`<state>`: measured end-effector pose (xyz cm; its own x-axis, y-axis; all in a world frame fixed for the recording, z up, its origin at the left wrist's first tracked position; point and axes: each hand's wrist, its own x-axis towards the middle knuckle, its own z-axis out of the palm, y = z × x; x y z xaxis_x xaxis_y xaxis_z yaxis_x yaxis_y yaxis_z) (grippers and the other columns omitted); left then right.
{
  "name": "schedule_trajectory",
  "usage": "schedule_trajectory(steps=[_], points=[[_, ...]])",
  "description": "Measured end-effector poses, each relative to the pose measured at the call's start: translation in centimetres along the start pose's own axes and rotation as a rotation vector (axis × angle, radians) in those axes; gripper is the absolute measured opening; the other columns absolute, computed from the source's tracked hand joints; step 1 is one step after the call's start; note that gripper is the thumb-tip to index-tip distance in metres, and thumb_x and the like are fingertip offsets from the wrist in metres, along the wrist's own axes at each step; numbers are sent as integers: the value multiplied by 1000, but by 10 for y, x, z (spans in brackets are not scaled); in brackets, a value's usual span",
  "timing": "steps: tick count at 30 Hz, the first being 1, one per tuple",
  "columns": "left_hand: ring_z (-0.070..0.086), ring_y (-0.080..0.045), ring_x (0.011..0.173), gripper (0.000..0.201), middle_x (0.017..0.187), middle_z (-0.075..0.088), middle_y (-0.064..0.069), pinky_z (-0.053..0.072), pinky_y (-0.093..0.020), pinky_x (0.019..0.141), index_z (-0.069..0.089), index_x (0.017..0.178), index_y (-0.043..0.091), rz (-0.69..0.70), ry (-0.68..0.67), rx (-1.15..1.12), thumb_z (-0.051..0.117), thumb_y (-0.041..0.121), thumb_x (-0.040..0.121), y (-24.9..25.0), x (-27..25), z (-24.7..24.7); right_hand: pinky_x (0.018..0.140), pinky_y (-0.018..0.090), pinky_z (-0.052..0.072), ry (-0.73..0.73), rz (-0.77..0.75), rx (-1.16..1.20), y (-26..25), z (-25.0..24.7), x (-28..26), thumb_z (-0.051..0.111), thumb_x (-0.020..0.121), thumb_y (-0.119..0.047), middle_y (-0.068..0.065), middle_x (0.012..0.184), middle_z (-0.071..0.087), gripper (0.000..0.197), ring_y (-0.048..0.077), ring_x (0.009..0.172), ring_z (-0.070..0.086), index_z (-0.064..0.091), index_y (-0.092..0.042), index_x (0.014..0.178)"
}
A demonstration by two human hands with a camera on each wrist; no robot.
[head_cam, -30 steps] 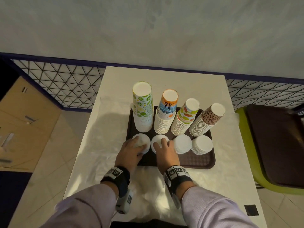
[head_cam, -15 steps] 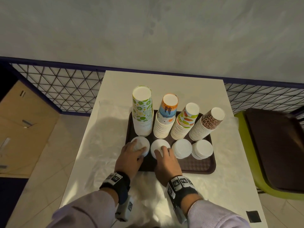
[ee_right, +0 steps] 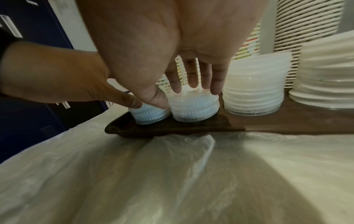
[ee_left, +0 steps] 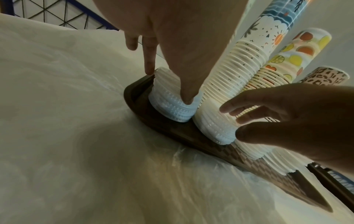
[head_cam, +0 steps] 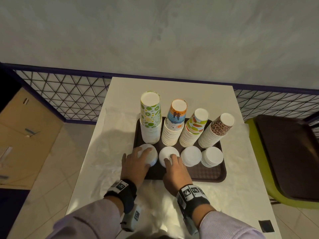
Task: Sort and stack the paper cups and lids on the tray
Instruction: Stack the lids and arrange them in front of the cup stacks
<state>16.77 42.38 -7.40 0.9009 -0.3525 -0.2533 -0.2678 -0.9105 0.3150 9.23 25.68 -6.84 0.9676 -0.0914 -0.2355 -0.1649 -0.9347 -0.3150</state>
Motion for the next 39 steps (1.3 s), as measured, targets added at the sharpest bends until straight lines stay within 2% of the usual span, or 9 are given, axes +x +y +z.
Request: schedule_trajectory(steps=[3,8,12,16,19,22,27,33,39], points=[[50,-31,136,61,157,39,-3,18,-61,123,50,147,37,14,18,-5,73,42,91,-5,-5,2,101,48,45,26,11,52,-2,-2,-6,52,80,-14,15,141,39,51,37,124,40,54,-11,131],[57,-38,125,45,143,53,-10,41,-63,108,72,121,26,86,137,-52,77,49,83,-10,-7,-2,99,50,47,187,-25,189,-6,-23,-17,62,79,-17,16,140,43,46,37,124,43,59,-12,125],[55,-34,120,63,134,54,-11,50,-52,99,61,126,17,79,395,-302,69,59,79,1,1,-31,102,41,45,469,-65,322,-9,-73,-15,65,82,-17,9,133,41,40,29,120,46,58,-14,122],[51,-28,129,94,141,45,-11,50,-48,105,40,147,18,66,552,-608,87,51,72,15,25,-75,104,35,44,714,-128,413,-20,-144,2,64,84,-11,11,134,41,50,24,121,48,54,-10,133],[46,-21,136,116,151,37,-6,45,-40,111,24,158,31,44,484,-811,96,39,67,30,43,-101,90,35,56,649,-126,402,-29,-178,19,64,85,-14,8,145,31,68,23,116,53,39,-21,148],[39,-18,144,122,158,36,-4,39,-37,115,13,160,41,32,393,-881,95,37,69,41,57,-117,79,39,58,514,-82,267,-35,-189,37,64,89,-20,10,152,25,75,31,109,60,28,-30,154],[55,-16,131,89,142,56,4,50,-49,110,33,154,33,90,323,-789,81,37,79,39,66,-113,86,46,57,357,-32,145,-33,-180,58,62,93,-21,15,148,31,69,37,110,61,30,-29,154],[50,-8,124,83,140,54,2,46,-37,108,35,154,32,71,365,-773,80,28,84,35,64,-108,81,48,58,385,-15,164,-30,-169,63,61,87,2,14,139,37,72,41,98,64,38,-28,149],[51,-12,127,83,141,54,0,44,-32,105,35,155,30,77,359,-760,81,27,85,36,62,-111,84,48,58,396,10,191,-33,-164,67,61,88,3,13,141,35,74,42,100,64,36,-29,150]])
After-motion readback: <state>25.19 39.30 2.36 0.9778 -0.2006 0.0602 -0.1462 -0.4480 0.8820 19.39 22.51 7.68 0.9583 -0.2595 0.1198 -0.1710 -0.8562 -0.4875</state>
